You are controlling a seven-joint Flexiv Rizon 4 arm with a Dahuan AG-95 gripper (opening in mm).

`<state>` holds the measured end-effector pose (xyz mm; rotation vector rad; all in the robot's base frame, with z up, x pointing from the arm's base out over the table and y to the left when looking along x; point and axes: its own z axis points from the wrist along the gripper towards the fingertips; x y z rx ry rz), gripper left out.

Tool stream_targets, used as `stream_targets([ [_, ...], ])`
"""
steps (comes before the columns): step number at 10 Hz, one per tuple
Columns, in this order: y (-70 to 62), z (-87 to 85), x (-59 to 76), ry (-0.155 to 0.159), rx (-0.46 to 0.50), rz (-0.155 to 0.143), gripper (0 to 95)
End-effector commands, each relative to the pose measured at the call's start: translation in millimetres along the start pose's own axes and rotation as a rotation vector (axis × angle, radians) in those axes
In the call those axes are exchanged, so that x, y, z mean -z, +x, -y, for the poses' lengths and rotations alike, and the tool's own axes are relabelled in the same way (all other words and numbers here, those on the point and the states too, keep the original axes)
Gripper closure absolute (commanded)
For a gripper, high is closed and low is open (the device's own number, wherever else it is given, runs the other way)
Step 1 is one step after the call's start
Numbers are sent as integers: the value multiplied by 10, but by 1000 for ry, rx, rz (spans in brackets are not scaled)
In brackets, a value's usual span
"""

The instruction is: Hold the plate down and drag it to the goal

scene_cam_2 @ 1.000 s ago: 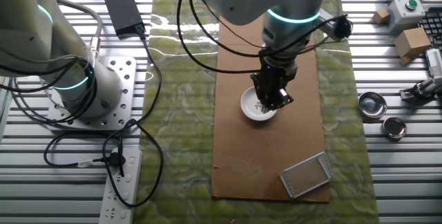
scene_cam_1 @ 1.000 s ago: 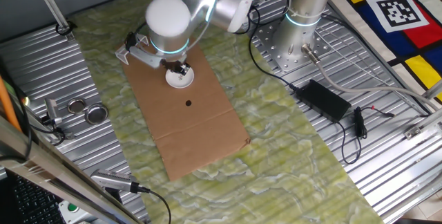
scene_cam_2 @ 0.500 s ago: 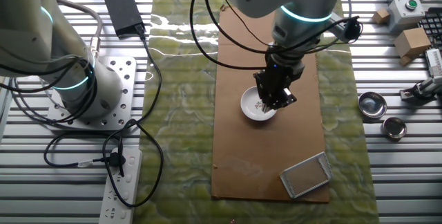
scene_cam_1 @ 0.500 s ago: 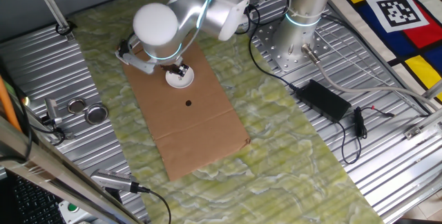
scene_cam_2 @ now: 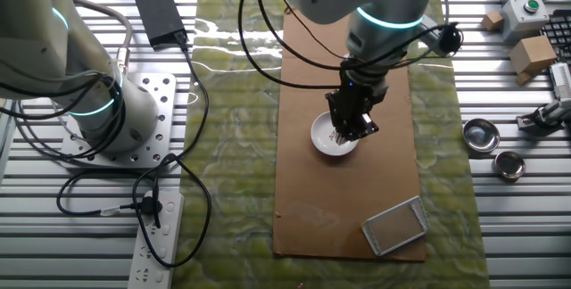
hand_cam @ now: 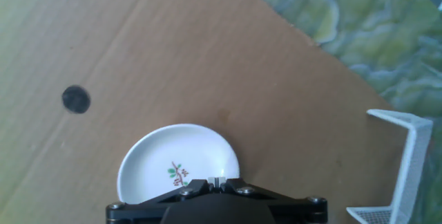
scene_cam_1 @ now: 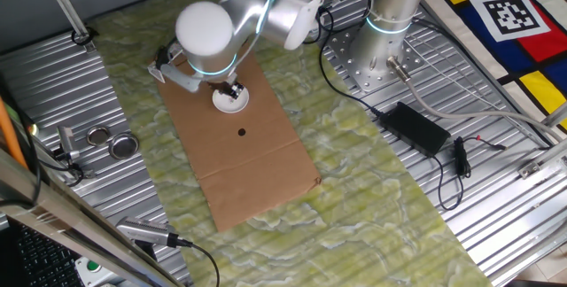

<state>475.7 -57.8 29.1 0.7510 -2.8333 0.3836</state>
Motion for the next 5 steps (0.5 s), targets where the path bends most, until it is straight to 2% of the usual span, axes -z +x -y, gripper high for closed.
stream_targets([
  [1, 2, -15, -37, 23, 11, -2, 950],
  [5, -3, -12, -50, 62, -24, 16, 950],
])
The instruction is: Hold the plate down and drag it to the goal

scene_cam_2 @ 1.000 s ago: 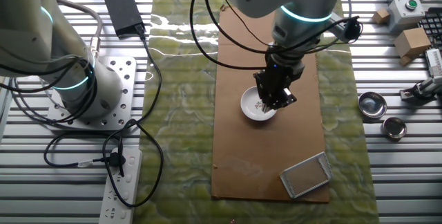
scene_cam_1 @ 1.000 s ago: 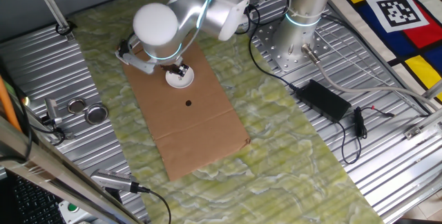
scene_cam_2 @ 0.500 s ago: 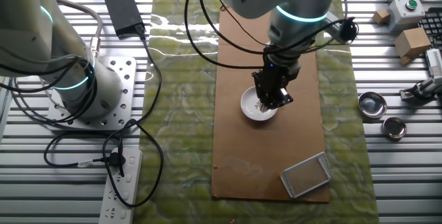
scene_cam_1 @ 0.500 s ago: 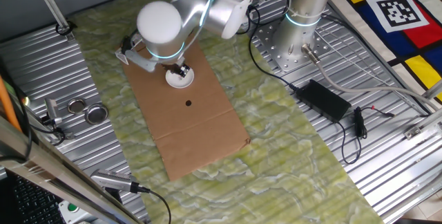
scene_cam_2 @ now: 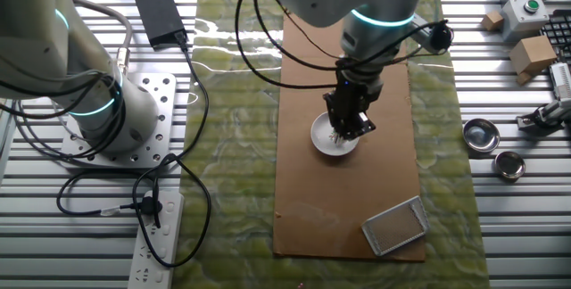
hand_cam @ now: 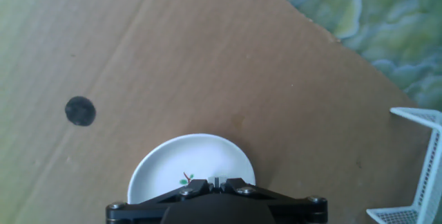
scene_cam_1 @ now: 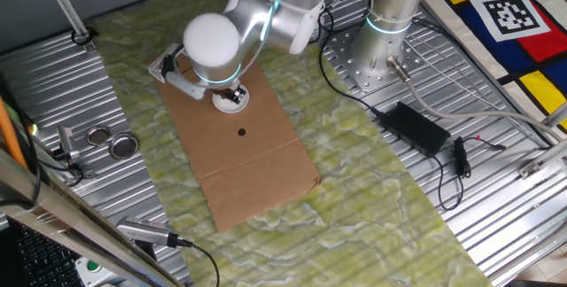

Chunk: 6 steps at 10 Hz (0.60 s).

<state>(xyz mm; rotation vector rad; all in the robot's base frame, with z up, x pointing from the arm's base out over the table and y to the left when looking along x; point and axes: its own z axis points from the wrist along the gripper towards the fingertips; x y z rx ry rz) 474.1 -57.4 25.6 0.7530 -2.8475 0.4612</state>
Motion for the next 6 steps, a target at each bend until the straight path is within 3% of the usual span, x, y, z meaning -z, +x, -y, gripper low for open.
stream_targets([
  [1, -10, 9, -29, 18, -19, 5, 950],
  [4, -35, 24, -101, 82, -21, 7, 950],
  [5, -35, 24, -101, 131, -10, -6, 950],
  [6, -35, 24, -101, 129, -12, -2, 950],
])
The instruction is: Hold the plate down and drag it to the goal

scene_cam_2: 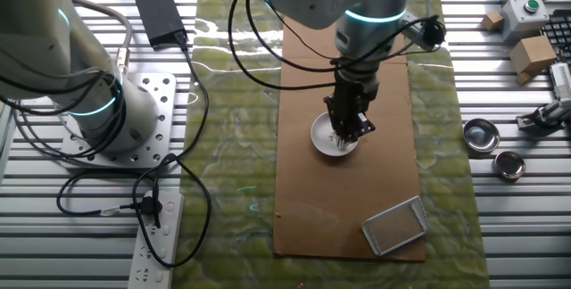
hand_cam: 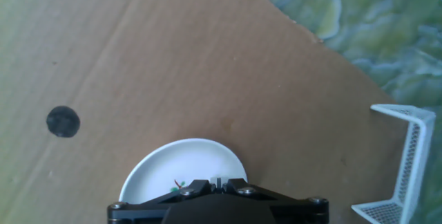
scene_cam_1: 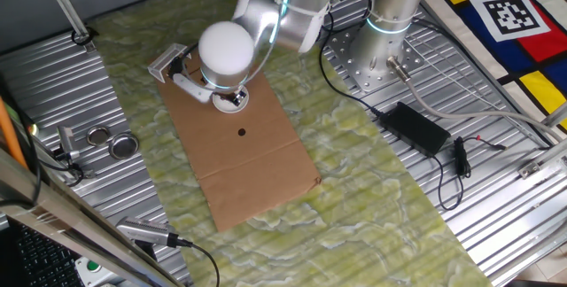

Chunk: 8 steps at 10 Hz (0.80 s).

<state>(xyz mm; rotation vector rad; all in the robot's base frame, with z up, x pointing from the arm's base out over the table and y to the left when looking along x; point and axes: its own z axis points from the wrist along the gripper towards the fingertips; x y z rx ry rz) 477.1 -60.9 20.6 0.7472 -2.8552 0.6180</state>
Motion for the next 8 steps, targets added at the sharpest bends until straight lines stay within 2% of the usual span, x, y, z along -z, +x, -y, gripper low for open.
stream_targets([
  [1, -14, -11, -42, 30, 8, -1, 950],
  [3, -7, -6, -37, 37, 12, 13, 950],
  [8, 14, 5, -9, 37, 6, 21, 950],
])
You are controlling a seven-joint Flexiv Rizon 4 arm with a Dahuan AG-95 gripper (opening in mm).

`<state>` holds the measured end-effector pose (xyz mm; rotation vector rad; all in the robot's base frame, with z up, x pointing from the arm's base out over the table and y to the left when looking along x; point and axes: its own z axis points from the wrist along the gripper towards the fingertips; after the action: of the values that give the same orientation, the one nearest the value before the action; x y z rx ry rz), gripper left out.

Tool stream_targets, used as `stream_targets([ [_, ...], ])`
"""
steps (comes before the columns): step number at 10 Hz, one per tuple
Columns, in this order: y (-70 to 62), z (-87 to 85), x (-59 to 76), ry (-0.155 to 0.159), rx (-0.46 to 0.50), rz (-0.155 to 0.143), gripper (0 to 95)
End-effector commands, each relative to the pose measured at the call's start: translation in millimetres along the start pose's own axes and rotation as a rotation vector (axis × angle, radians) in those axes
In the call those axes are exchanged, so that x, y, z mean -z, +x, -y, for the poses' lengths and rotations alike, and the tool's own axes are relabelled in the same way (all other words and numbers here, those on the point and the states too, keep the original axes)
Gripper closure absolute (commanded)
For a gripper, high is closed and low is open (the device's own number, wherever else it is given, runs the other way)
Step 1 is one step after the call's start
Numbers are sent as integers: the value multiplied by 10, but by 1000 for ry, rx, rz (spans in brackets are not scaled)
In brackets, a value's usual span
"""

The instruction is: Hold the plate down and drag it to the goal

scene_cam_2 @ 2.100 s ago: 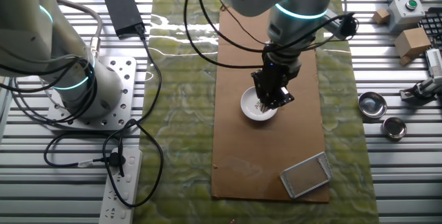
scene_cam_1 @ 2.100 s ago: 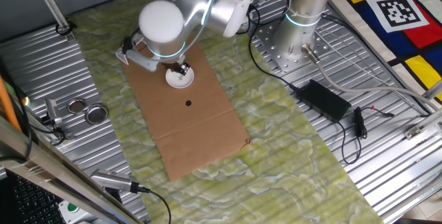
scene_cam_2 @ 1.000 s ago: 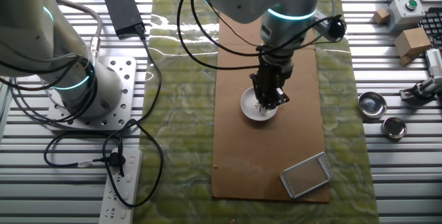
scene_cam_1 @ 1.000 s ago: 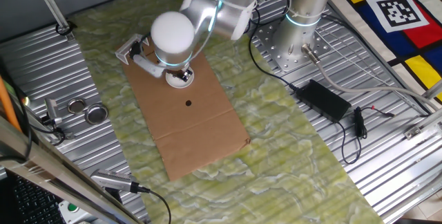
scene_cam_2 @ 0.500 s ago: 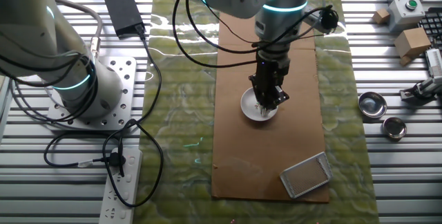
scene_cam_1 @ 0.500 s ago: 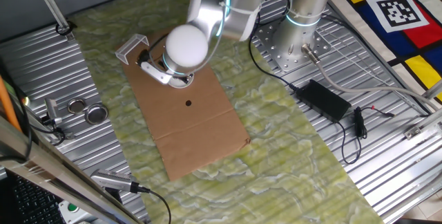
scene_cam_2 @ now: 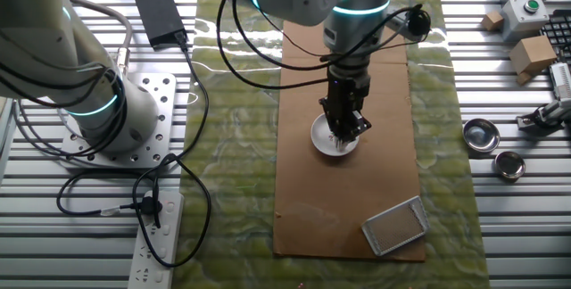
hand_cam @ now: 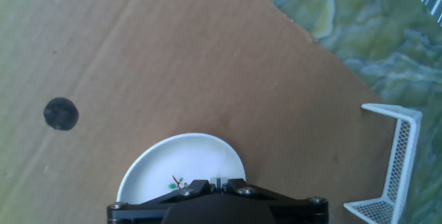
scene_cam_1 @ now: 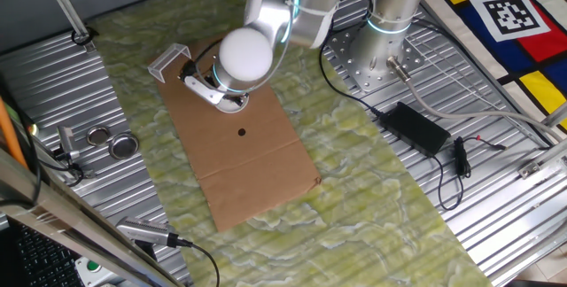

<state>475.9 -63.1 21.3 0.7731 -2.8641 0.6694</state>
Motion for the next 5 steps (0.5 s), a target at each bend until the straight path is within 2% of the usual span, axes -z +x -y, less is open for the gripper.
stream_targets([
  [1, 27, 30, -7, 6, 7, 3, 950],
  [5, 99, 116, -14, 1, 19, 10, 950],
])
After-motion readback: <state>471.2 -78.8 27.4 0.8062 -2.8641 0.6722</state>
